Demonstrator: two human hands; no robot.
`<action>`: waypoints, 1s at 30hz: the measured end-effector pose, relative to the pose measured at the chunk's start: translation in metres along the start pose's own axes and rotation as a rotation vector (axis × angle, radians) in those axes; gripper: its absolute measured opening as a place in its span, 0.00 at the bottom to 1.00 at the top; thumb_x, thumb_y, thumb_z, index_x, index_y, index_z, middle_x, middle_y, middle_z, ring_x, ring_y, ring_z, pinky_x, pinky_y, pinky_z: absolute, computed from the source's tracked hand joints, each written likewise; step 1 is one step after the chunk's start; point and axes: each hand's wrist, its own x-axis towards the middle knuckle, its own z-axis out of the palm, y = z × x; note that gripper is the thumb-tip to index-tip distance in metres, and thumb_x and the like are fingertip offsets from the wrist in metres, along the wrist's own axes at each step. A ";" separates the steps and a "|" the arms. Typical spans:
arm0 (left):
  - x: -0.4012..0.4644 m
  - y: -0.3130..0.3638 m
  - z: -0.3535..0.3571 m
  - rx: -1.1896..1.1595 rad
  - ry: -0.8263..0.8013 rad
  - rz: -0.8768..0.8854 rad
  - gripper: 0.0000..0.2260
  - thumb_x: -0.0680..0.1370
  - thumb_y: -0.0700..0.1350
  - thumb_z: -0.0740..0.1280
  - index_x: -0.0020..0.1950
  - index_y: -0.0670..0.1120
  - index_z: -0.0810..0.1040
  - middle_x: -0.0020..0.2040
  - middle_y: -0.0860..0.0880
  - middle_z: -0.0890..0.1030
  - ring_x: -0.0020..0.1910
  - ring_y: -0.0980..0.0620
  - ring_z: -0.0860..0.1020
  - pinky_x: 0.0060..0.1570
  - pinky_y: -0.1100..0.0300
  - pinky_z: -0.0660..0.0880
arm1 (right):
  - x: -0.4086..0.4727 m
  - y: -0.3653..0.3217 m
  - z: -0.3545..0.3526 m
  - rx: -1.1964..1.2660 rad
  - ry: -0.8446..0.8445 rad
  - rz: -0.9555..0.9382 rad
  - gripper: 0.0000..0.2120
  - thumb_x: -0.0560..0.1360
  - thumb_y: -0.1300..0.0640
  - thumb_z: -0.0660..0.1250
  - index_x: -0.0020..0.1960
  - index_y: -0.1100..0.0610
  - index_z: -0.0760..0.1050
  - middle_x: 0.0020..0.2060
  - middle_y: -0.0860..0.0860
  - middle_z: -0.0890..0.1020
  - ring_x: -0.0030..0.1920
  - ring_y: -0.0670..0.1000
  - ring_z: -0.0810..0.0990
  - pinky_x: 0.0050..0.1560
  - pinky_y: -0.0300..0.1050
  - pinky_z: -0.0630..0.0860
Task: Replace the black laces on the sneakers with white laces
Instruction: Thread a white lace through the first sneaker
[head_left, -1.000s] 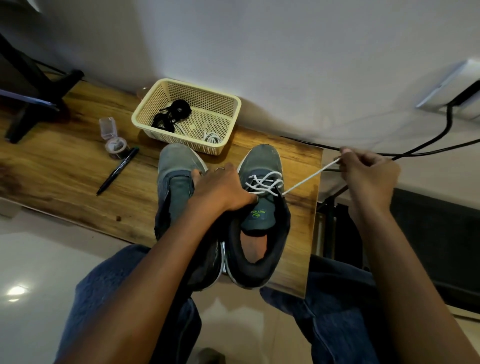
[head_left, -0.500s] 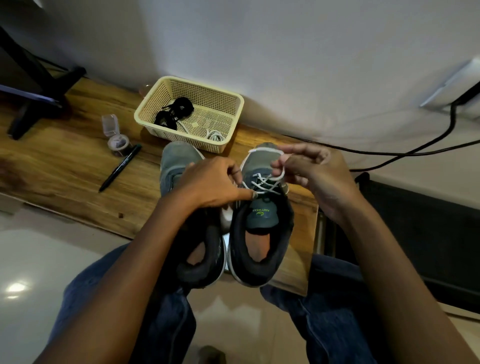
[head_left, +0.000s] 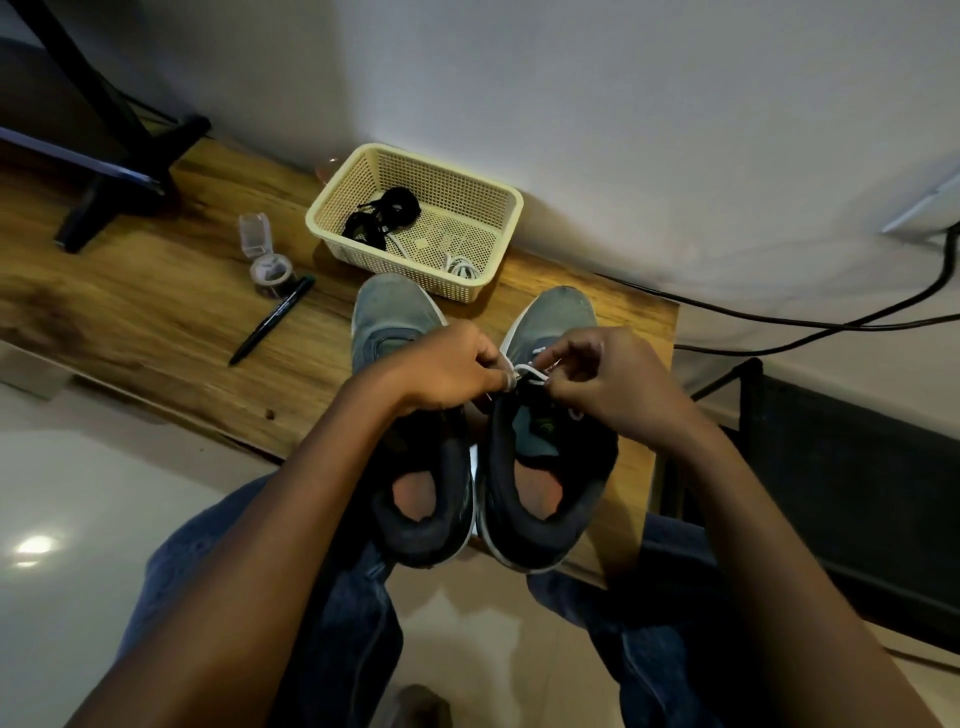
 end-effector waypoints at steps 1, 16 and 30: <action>0.002 -0.002 0.000 -0.002 -0.011 0.001 0.06 0.78 0.43 0.68 0.46 0.45 0.84 0.43 0.44 0.85 0.43 0.45 0.82 0.45 0.49 0.77 | 0.001 -0.001 0.003 -0.046 -0.010 -0.023 0.07 0.73 0.63 0.70 0.48 0.55 0.82 0.38 0.49 0.83 0.36 0.44 0.79 0.36 0.36 0.75; 0.005 0.000 -0.002 0.007 -0.109 -0.011 0.09 0.81 0.41 0.63 0.53 0.42 0.82 0.49 0.47 0.84 0.49 0.50 0.81 0.52 0.57 0.75 | 0.001 -0.004 0.010 -0.115 0.087 -0.040 0.04 0.71 0.59 0.72 0.39 0.51 0.79 0.35 0.44 0.80 0.36 0.42 0.77 0.34 0.36 0.71; 0.008 0.000 -0.002 -0.021 -0.124 -0.012 0.08 0.81 0.40 0.63 0.47 0.47 0.80 0.39 0.54 0.80 0.39 0.59 0.77 0.40 0.66 0.71 | 0.001 -0.002 0.019 -0.158 0.024 -0.050 0.05 0.72 0.57 0.72 0.38 0.51 0.78 0.35 0.47 0.81 0.37 0.46 0.79 0.40 0.50 0.78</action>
